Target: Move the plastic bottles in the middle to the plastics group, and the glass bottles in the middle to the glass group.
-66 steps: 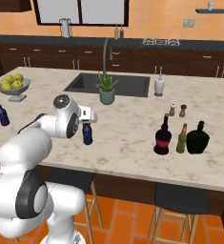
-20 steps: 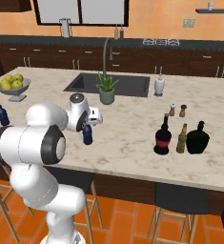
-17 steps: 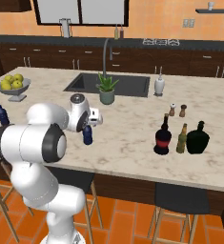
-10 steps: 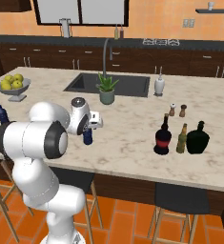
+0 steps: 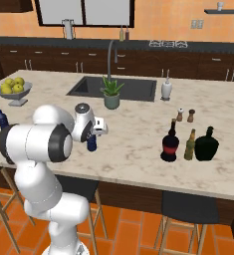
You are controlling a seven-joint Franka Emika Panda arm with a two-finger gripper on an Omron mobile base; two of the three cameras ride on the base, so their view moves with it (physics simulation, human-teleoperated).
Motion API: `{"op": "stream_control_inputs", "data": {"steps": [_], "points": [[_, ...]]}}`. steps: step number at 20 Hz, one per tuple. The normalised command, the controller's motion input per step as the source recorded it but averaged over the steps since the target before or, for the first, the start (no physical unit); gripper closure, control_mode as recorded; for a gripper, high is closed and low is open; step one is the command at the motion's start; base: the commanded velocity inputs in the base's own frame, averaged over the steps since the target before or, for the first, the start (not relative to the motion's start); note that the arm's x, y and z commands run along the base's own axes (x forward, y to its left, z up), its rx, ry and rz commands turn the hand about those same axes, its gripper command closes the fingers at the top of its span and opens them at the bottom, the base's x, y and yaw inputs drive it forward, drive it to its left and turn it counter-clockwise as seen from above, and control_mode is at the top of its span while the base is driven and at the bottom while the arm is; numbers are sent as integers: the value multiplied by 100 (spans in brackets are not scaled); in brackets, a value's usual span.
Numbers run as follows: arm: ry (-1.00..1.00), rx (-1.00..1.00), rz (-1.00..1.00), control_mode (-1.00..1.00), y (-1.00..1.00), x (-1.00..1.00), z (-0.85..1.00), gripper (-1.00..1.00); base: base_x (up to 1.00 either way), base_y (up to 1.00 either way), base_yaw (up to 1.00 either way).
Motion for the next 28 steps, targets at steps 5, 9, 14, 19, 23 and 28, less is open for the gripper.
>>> {"op": "stream_control_inputs", "data": {"steps": [5,9,14,19,23,28], "points": [[0,0,0,-100,5,5,-4,-100,0,0,0],[0,0,0,-100,0,0,0,100,0,0,0],[-1,0,0,-100,-1,0,0,100,0,0,0],[-10,0,1,-100,2,-38,24,100,0,0,0],[0,0,10,-100,38,-58,28,100,0,0,0],[-5,1,9,-100,46,-26,32,100,0,0,0]]}}
